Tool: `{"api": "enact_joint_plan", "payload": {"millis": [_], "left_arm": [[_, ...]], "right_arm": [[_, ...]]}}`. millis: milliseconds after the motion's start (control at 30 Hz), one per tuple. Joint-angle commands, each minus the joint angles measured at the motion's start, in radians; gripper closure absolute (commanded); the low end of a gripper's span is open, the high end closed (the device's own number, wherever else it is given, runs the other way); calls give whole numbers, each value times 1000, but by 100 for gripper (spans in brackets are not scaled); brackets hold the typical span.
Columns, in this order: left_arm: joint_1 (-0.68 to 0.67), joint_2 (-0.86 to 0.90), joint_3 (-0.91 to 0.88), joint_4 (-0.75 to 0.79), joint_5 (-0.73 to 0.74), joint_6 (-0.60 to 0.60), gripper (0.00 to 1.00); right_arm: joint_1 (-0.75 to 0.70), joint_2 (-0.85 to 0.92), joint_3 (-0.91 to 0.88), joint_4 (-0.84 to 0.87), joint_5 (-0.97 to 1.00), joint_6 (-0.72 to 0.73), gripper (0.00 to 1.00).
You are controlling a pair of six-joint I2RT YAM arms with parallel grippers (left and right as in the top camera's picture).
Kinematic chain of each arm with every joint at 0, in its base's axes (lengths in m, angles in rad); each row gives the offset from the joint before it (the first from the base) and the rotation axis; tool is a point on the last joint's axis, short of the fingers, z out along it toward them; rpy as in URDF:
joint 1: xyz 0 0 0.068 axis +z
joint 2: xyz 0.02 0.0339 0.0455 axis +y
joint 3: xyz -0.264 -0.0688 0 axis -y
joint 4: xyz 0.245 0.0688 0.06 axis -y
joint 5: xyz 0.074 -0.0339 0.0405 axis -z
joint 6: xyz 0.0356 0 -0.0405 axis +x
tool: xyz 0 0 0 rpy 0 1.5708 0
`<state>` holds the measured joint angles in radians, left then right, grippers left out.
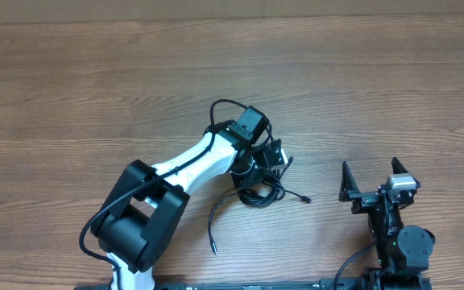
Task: Untangle cables
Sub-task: 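Close the left gripper on the coil and lift it up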
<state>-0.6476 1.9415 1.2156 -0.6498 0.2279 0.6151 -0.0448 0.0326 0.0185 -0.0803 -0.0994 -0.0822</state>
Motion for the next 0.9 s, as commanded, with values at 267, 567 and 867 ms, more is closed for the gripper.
{"api": "enact_joint_plan", "payload": {"millis": [267, 567, 867], "left_arm": [[2, -71, 166, -34, 1, -364, 96], [2, -225, 278, -2, 76, -537, 96], [2, -349, 278, -27, 163, -537, 96]], "right_arm": [[5, -9, -11, 3, 5, 3, 0], [5, -9, -11, 3, 5, 3, 0], [5, -9, -11, 3, 5, 3, 0]]}}
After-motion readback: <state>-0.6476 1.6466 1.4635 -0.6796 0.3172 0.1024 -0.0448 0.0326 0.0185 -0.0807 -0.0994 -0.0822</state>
